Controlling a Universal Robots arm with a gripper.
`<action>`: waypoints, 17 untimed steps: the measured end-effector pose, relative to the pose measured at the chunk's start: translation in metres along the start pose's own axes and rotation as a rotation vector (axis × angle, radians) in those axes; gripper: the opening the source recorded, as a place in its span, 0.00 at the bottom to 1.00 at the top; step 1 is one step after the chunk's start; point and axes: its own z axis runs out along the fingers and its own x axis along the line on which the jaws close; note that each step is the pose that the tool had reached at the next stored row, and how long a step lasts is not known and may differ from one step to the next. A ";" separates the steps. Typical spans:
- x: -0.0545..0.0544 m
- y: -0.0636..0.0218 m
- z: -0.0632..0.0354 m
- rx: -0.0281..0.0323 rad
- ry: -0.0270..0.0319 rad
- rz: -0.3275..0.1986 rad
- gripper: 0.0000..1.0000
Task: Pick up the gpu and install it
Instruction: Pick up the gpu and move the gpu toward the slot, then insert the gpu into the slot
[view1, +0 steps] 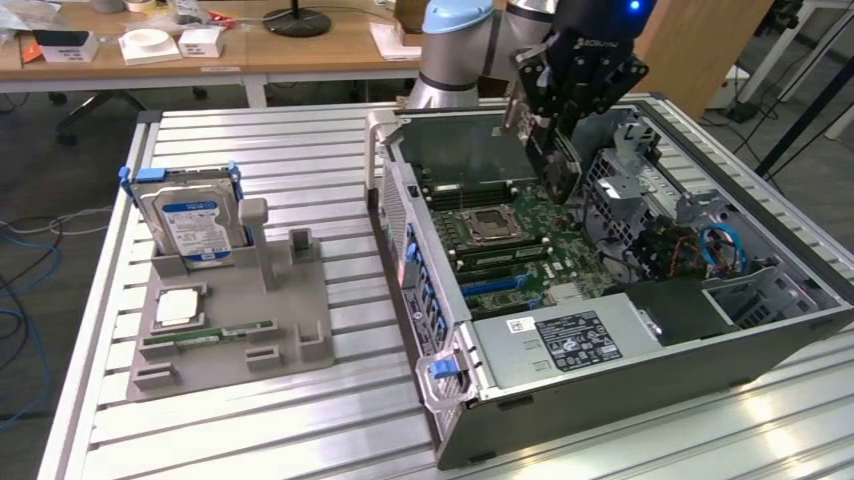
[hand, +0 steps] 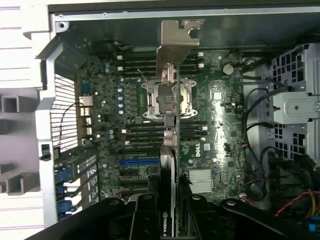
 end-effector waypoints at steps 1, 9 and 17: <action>-0.001 0.0000 0.0000 0.0000 0.0002 0.000 0.26; -0.001 0.0001 0.0000 -0.0001 0.0002 0.000 0.26; -0.001 0.0001 0.0000 -0.0002 0.0002 -0.002 0.26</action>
